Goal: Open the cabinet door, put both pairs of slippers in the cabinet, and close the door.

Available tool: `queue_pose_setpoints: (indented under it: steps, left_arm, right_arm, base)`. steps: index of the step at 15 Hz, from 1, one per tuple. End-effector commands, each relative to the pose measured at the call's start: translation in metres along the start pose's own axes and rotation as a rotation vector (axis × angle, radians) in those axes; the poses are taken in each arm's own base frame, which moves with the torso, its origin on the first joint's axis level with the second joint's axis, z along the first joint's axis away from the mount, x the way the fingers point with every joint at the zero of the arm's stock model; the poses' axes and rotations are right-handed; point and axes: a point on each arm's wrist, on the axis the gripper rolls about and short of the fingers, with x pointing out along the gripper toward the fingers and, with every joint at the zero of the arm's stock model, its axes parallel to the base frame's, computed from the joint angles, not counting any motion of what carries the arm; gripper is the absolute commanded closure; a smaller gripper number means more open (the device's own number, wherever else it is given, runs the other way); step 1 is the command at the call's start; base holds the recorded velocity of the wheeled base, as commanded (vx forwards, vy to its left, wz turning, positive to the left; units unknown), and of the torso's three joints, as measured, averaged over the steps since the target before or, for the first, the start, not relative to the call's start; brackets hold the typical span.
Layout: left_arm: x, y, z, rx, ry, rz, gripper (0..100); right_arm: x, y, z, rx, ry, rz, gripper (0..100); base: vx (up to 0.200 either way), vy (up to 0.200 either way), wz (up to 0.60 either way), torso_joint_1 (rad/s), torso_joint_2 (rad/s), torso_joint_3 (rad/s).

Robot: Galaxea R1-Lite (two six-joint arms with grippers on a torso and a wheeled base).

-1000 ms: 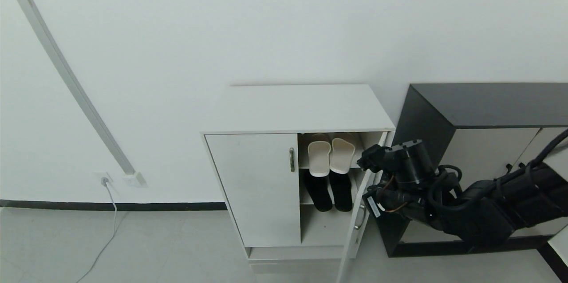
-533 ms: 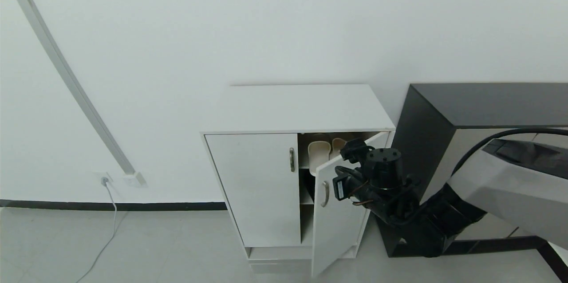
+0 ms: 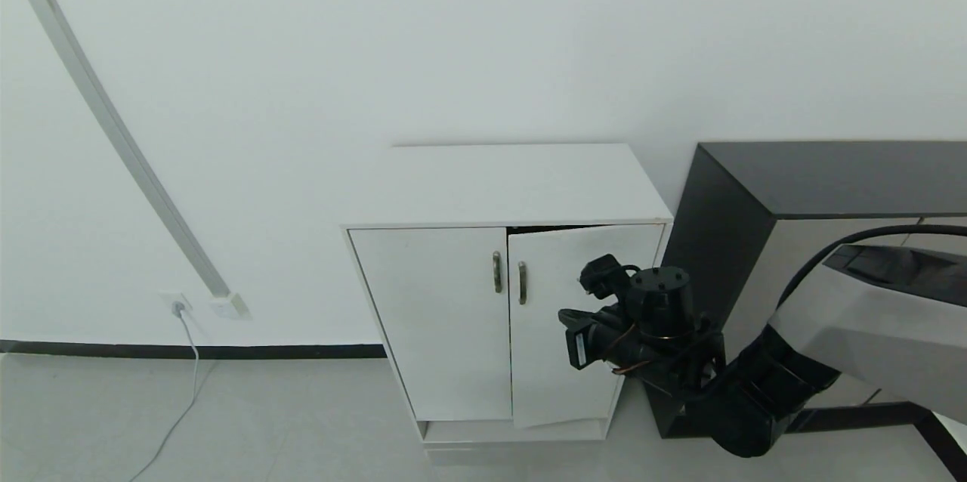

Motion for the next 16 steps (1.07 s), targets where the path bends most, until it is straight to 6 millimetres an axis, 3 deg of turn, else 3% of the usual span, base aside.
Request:
queue_pose_setpoints:
  steps: [1, 4, 13, 16]
  left_arm:
    - [0.0000, 0.0000, 0.0002, 0.000, 0.000, 0.001, 100]
    - [0.0002, 0.0000, -0.0002, 0.000, 0.002, 0.001, 100]
    - [0.0002, 0.0000, -0.0002, 0.000, 0.002, -0.001, 100]
    - [0.0002, 0.0000, -0.0002, 0.000, 0.002, -0.001, 100]
  right_arm:
    - [-0.0163, 0.0022, 0.0065, -0.002, -0.009, 0.041, 100]
    - [-0.0179, 0.0046, 0.0060, -0.005, -0.006, 0.048, 100]
    - [-0.0176, 0.0073, 0.0022, -0.010, 0.007, 0.055, 100]
    - [-0.0111, 0.0082, -0.0011, -0.011, 0.011, 0.052, 100]
  base:
    - [0.000, 0.000, 0.00, 0.000, 0.00, 0.000]
    - [0.000, 0.000, 0.00, 0.000, 0.00, 0.000]
    - [0.200, 0.000, 0.00, 0.003, 0.00, 0.003]
    - [0.000, 0.000, 0.00, 0.000, 0.00, 0.000]
